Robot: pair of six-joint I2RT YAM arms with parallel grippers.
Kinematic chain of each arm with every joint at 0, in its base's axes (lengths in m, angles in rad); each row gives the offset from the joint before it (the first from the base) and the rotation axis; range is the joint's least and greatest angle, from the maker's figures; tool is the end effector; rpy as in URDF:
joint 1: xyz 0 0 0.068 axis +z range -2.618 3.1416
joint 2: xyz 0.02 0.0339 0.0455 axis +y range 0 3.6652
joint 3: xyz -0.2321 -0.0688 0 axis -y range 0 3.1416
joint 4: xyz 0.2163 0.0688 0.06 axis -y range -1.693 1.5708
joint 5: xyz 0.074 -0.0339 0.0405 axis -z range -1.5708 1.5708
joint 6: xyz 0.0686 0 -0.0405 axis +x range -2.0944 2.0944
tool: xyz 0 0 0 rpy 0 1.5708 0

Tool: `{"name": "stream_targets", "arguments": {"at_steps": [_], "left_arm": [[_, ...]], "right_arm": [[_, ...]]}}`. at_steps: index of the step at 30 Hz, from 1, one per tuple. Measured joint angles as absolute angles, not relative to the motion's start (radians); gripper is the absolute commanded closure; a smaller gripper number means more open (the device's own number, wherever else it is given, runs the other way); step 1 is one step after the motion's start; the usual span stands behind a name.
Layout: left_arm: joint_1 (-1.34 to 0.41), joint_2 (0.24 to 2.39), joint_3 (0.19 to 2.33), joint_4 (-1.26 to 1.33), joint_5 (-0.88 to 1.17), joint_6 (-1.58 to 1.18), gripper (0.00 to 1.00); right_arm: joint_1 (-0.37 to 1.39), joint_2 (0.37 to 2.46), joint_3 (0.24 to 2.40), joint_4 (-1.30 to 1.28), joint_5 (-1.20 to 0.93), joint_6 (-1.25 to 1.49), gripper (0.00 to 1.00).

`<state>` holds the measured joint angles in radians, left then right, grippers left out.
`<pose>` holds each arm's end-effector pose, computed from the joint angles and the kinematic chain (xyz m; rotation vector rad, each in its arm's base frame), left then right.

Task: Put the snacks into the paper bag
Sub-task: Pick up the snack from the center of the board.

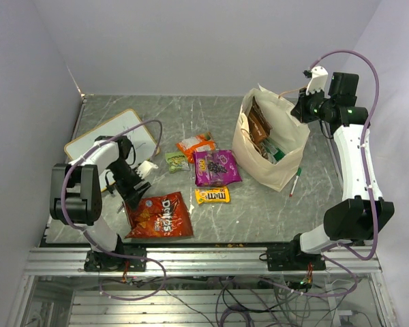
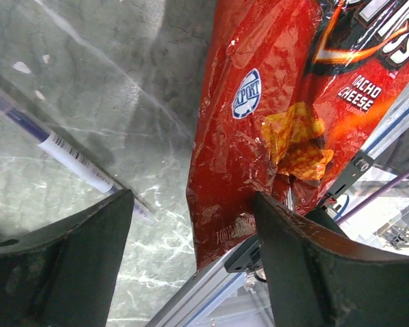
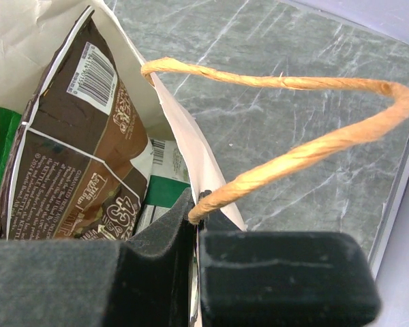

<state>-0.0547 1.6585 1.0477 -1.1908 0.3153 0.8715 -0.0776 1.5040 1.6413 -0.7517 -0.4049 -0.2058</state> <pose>0.2186 -0.0333 0.1343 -1.2913 -2.7100 0.5761 0.3237 0.0019 0.3551 -0.3626 2.1109 0.2769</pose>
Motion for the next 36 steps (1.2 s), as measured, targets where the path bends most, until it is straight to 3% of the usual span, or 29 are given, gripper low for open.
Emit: {"name": "stream_targets", "arguments": {"at_steps": [14,36], "left_arm": [[-0.054,1.695,1.054,-1.235,0.34,0.909,0.92],[-0.107,1.503,1.416,-1.417,0.537,0.91,0.93]], "right_arm": [[-0.078,1.504,1.641,-0.751,-0.405,-0.208,1.0],[-0.064,1.47,1.63,-0.749,-0.489,-0.248,1.0]]}}
